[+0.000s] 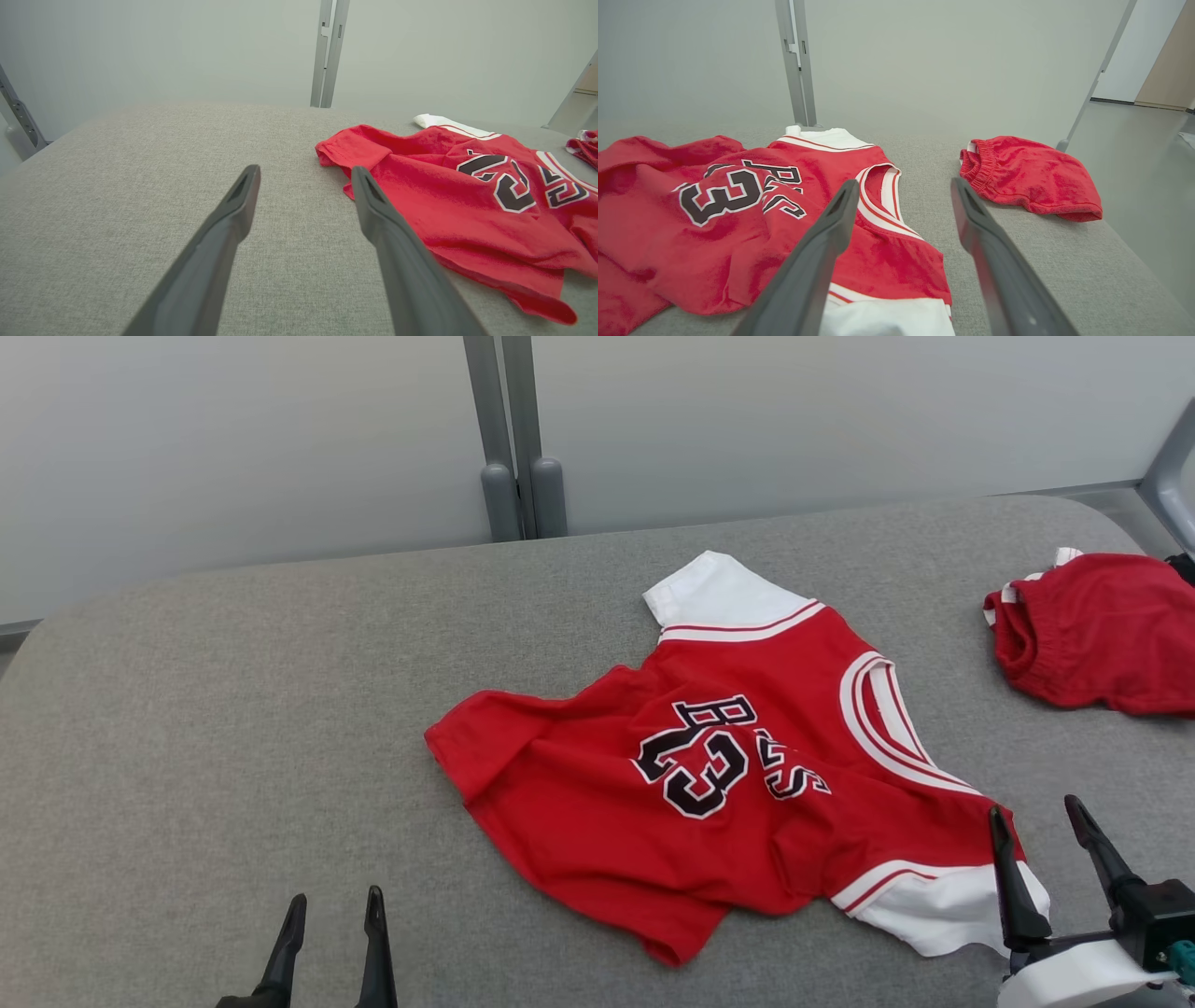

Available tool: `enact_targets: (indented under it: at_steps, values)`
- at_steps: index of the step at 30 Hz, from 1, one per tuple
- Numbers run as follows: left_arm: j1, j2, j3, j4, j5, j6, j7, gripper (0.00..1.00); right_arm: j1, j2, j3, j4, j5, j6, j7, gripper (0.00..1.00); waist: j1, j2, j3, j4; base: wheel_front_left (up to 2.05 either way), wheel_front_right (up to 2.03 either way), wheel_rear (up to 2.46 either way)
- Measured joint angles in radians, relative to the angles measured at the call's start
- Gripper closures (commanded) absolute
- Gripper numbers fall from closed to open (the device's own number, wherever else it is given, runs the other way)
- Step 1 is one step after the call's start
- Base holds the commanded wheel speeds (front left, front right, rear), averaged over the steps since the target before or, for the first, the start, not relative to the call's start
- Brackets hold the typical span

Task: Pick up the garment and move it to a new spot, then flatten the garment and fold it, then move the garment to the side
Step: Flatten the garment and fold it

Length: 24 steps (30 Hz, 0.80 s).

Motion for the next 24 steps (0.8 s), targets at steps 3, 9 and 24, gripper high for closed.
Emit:
enact_targets:
  at_steps: [3, 9, 24]
  values:
    - [0.0, 0.0, 0.005, 0.003, -0.006, 0.001, 0.0, 0.0, -0.012, -0.005, 0.031, 0.012, 0.011, 0.0, 0.0, 0.0, 0.0, 0.0, 0.001, 0.01, 0.0, 0.0, 0.0]
    - [0.0, 0.0, 0.009, 0.004, -0.009, 0.005, 0.0, 0.0, -0.018, -0.007, 0.061, 0.018, 0.018, 0.0, 0.0, 0.0, 0.0, 0.0, 0.002, 0.03, 0.0, 0.0, 0.0]
    - [-0.053, -0.001, -0.16, 0.038, 0.015, -0.046, 0.013, 0.0, -0.069, -0.112, 0.044, 0.121, 0.073, 0.0, 0.086, 0.0, 0.0, 0.0, 0.002, -0.005, 0.0, 0.0, 0.0]
